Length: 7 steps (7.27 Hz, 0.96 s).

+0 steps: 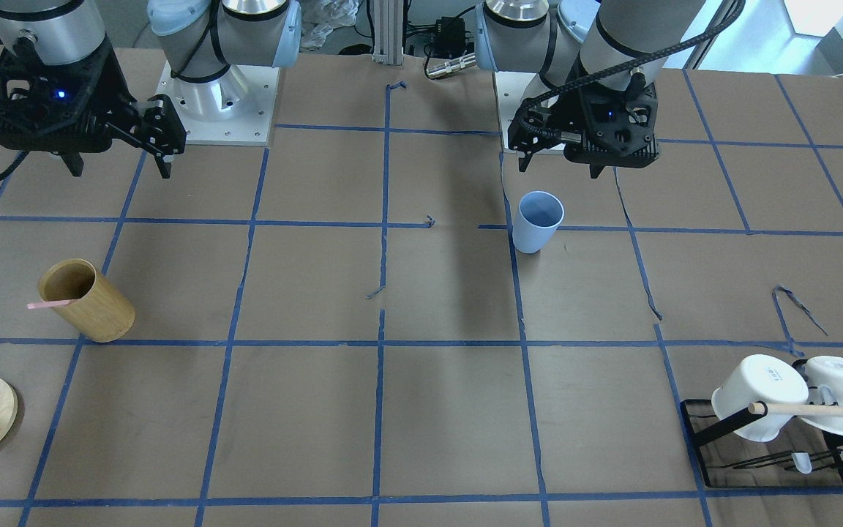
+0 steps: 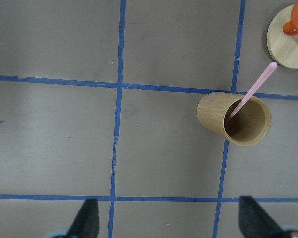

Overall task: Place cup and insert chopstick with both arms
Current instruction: 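Lower the left gripper over the light-blue cup while the right nears the chopstick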

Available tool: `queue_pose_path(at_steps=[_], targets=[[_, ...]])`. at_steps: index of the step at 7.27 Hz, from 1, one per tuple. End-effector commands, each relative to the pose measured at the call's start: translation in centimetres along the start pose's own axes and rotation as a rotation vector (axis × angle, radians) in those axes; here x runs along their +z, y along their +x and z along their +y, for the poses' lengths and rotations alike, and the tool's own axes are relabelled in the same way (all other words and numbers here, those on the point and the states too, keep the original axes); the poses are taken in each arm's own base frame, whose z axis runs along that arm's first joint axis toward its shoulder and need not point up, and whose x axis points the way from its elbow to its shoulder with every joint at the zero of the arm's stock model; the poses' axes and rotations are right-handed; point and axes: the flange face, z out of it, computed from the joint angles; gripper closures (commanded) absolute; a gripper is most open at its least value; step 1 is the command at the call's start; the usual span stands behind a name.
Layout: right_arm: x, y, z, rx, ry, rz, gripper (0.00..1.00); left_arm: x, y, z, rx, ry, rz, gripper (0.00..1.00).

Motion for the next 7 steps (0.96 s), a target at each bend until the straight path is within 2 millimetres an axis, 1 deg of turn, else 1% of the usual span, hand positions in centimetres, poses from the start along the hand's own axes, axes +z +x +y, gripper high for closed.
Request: queue_pose_path(at_steps=[1,2,3,4,5,6,7], targets=[[2.1,5.1,-1.6,0.027,0.035,0.006,0.0,4.9,-0.1,0.6,-0.004,-0.098,0.001,0.0],[3.7,7.1,-1.7,0.05,0.033,-0.013,0.0,8.8,-0.2,0.0,-0.005,-0.077,0.0,0.0],[4.5,8.5,-2.1,-0.056,0.08,-0.027,0.0,13.3,-0.4,0.3,0.0,-0.038,-0.002,0.0],[6.5,10.4,-1.6,-0.093,0.053,-0.038,0.0,16.7,-1.0,0.9,0.012,-0.005,-0.046,0.0],[8.6,11.6,-1.7,-0.067,0.042,-0.055,0.0,18.2,-1.8,0.7,0.023,0.021,-0.122,0.0],[12.0,13.0,-3.3,-0.071,0.061,-0.04,0.0,19.0,-1.7,0.7,0.013,0.004,-0.112,0.0],[12.6,14.0,-3.7,-0.059,0.086,-0.027,0.0,19.8,-1.7,0.6,0.015,-0.01,-0.113,0.0]])
